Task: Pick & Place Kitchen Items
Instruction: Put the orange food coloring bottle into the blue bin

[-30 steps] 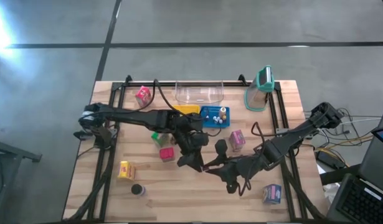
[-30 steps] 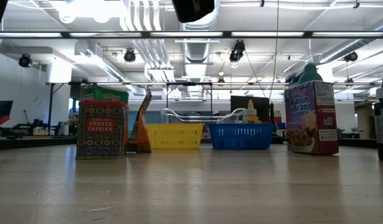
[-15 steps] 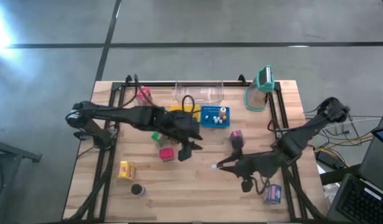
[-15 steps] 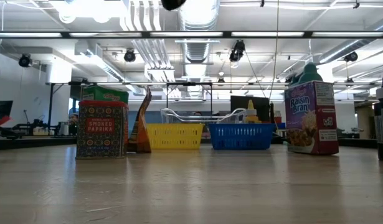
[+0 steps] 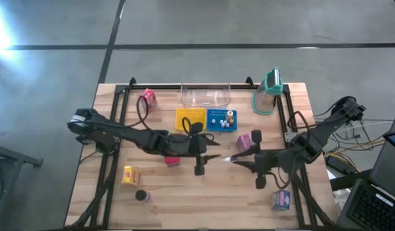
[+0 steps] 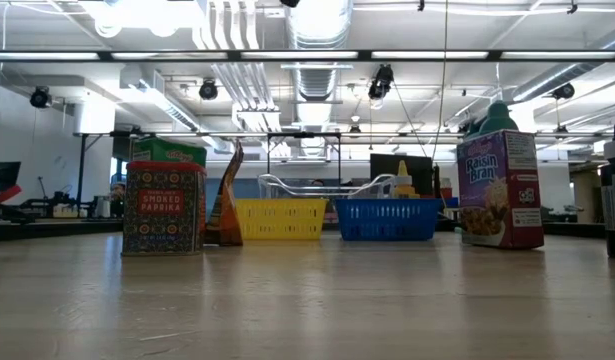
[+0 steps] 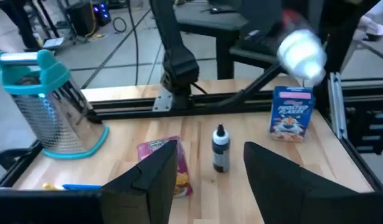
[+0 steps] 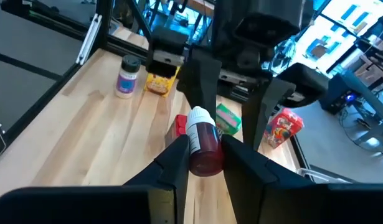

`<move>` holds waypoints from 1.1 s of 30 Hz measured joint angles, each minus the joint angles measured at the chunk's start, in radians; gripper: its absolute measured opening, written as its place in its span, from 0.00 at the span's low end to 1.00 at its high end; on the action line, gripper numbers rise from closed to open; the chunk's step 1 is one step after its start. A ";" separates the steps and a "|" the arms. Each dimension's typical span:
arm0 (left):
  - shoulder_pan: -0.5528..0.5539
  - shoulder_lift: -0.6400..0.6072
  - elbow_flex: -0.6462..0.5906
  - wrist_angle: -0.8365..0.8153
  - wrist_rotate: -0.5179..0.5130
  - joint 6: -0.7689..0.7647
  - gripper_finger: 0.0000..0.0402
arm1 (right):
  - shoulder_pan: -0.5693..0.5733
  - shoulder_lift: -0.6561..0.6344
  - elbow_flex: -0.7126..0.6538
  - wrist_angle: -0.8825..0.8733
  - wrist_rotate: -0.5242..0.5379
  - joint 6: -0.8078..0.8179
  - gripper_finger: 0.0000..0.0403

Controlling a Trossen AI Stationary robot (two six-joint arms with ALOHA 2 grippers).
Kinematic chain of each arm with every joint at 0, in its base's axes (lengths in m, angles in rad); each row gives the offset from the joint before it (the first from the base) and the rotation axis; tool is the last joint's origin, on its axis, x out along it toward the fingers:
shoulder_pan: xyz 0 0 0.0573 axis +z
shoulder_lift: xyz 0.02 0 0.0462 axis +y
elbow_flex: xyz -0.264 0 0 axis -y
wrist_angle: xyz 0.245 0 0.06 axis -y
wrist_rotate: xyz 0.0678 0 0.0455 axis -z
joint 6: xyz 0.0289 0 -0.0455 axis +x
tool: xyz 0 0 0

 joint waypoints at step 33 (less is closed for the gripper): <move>-0.045 0.121 -0.055 0.649 -0.011 0.550 0.39 | -0.005 -0.054 0.000 0.024 0.052 -0.052 0.22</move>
